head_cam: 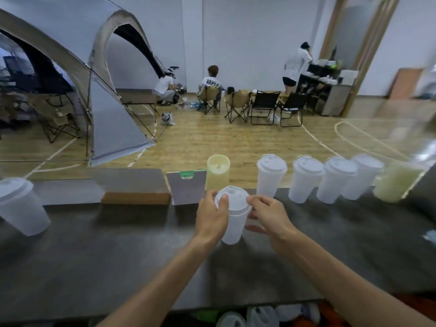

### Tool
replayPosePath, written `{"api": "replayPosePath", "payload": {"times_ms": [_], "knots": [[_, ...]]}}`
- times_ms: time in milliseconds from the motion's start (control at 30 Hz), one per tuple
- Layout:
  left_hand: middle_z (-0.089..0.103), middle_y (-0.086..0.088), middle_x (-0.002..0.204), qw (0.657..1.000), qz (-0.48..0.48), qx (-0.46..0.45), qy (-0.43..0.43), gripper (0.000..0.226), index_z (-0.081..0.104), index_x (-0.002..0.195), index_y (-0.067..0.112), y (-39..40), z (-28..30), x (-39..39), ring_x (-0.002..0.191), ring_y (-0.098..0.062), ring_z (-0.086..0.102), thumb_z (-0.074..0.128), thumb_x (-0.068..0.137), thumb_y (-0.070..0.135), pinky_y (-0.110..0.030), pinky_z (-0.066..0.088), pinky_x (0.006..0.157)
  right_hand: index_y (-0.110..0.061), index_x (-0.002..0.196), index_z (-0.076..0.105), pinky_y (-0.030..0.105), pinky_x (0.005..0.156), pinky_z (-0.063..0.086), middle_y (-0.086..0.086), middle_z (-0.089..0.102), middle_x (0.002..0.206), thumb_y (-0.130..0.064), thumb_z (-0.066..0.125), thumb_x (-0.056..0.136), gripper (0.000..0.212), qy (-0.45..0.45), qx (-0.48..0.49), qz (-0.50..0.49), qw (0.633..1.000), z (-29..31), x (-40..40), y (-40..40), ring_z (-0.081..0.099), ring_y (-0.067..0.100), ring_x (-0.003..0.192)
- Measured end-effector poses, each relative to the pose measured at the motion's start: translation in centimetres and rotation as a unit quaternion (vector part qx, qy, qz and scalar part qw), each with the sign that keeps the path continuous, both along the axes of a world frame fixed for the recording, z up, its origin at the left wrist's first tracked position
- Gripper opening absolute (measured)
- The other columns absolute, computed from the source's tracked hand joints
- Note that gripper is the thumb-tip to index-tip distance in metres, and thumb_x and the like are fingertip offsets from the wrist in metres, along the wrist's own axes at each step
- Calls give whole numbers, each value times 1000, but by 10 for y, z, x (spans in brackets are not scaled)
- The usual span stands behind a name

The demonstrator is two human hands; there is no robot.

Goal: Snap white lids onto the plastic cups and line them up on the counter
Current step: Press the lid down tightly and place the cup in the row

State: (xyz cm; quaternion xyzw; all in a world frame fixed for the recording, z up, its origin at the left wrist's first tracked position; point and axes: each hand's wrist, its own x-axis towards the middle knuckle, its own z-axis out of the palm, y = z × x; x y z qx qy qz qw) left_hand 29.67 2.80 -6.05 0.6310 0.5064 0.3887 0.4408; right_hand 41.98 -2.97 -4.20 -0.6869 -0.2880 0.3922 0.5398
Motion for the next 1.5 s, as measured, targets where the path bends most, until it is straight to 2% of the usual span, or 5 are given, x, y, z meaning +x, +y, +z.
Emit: {"api": "replayPosePath", "payload": {"times_ms": [233, 367, 533, 1067, 1500], "knots": [[60, -3, 117, 999, -15, 33, -22, 22, 54, 118, 24, 1, -14, 16, 98, -12, 60, 47, 102, 37, -23, 46, 72, -18, 112, 66, 37, 77, 63, 0, 70, 113, -29, 62, 99, 18, 13, -20, -4, 1000, -5, 18, -2, 67, 23, 101], [63, 1, 112, 998, -33, 15, -56, 20, 55, 116, 24, 5, -20, 15, 98, -13, 62, 50, 101, 38, -24, 48, 72, -18, 107, 71, 31, 71, 58, -1, 74, 106, -34, 62, 98, 21, 35, -20, 24, 999, 0, 23, 8, 69, 18, 98], [65, 3, 114, 994, -68, -25, -84, 47, 54, 122, 27, 4, -23, 17, 104, -17, 64, 46, 88, 58, -40, 55, 87, -16, 106, 74, 38, 84, 60, 1, 75, 104, -37, 66, 92, 27, 21, -53, 40, 998, 10, 26, 29, 68, 20, 100], [62, 9, 114, 991, -78, -13, -110, 54, 51, 127, 26, 7, -32, 23, 102, -9, 63, 40, 89, 61, -28, 53, 80, -22, 104, 72, 37, 84, 58, -3, 74, 111, -30, 60, 100, 14, 53, -5, 76, 996, -10, 38, 11, 67, 18, 106], [61, 12, 111, 992, -76, -19, -97, 53, 47, 127, 31, 8, -32, 24, 99, -14, 66, 38, 87, 65, -27, 56, 75, -21, 132, 61, 43, 107, 49, -4, 67, 129, -29, 67, 96, 38, 45, 31, 114, 992, -16, 26, -2, 61, 20, 121]]}}
